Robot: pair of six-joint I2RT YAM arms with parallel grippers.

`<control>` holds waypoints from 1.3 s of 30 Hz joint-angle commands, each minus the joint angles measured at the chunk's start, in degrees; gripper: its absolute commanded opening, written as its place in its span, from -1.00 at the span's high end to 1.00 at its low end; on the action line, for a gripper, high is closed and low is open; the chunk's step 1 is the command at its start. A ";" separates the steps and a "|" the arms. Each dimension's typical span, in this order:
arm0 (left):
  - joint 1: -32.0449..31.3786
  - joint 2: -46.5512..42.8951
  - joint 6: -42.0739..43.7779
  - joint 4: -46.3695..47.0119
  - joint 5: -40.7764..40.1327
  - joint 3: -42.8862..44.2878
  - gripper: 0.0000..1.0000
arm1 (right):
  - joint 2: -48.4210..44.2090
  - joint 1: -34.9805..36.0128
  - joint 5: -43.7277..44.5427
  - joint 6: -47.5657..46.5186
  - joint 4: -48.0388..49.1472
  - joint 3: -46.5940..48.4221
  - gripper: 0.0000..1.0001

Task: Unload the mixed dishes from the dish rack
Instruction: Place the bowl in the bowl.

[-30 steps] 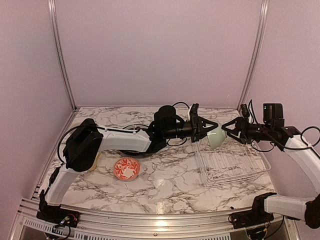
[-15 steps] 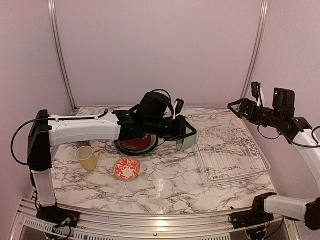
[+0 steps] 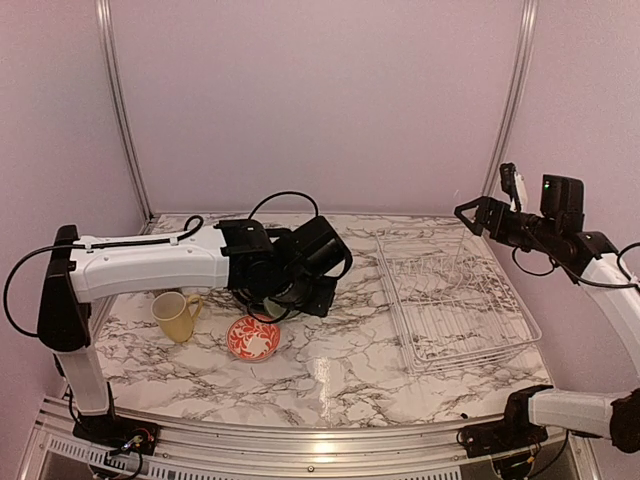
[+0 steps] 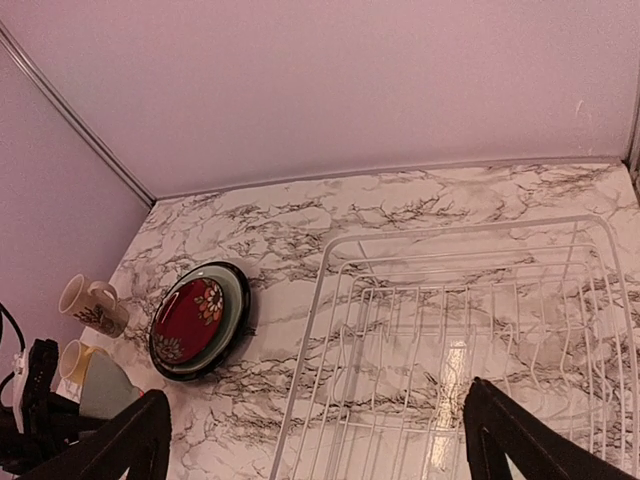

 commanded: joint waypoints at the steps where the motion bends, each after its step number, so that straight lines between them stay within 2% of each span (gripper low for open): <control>1: -0.16 -4.76 -0.66 -11.82 -11.07 0.11 1.00 | 0.29 0.42 0.89 -0.58 2.04 -0.70 -0.97; 10: 0.98 -4.93 -1.38 -16.56 -10.42 -4.77 1.00 | -0.76 0.42 5.23 -4.36 -0.60 1.84 -0.97; 18: 1.42 0.99 0.11 -18.12 -7.51 -2.81 1.00 | -1.89 0.43 6.28 -4.65 -1.15 1.26 -0.97; 39: 1.85 4.19 -2.19 -18.33 -3.35 -5.06 0.97 | -3.40 0.39 3.18 -2.91 -0.15 -2.06 -0.97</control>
